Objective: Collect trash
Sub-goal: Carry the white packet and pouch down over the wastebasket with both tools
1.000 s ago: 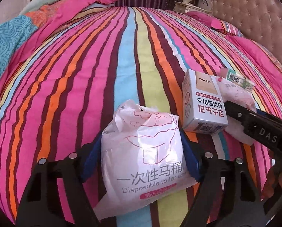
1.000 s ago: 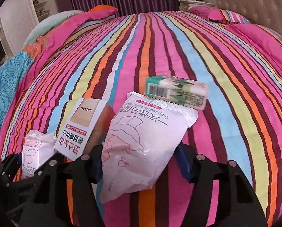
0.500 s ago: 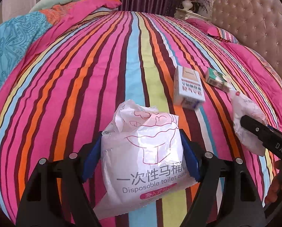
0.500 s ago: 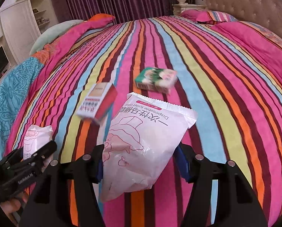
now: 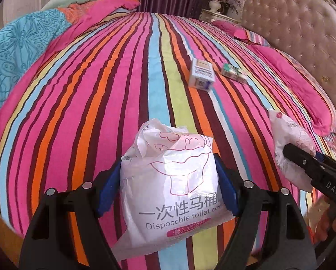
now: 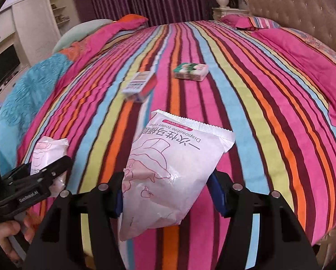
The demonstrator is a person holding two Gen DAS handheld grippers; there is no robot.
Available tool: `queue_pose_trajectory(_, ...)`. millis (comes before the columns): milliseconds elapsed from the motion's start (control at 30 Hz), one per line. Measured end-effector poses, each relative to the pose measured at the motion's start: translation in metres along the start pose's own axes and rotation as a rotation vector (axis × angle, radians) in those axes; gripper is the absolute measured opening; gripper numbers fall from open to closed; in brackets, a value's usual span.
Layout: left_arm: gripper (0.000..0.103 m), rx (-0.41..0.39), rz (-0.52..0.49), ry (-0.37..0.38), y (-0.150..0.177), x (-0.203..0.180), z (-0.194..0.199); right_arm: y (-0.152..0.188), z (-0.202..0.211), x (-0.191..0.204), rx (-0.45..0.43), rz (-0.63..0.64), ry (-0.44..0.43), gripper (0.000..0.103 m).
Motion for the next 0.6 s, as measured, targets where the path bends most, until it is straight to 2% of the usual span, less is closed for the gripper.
queue_pose_trajectory(233, 0.075, 0.027, -0.057, -0.006, 0.051, 0.011, 0.041, 0.039, 0.034, 0.012, 0.003, -0.019, -0.007, 0.057)
queue_pose_trajectory(600, 0.075, 0.064, -0.066, -0.005, 0.111, 0.030, 0.081, 0.084, 0.069, 0.034, 0.027, -0.067, -0.026, 0.057)
Point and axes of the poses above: each gripper's, at about its wrist camera, not at the fingertips, and z roughly against the way its jaws point, x to its left, y to its underside, the point moved 5 cm from there along -z, roughly the way its jaws point, and after that the axes turned 15 degrees about z, right-handed, at the moved point
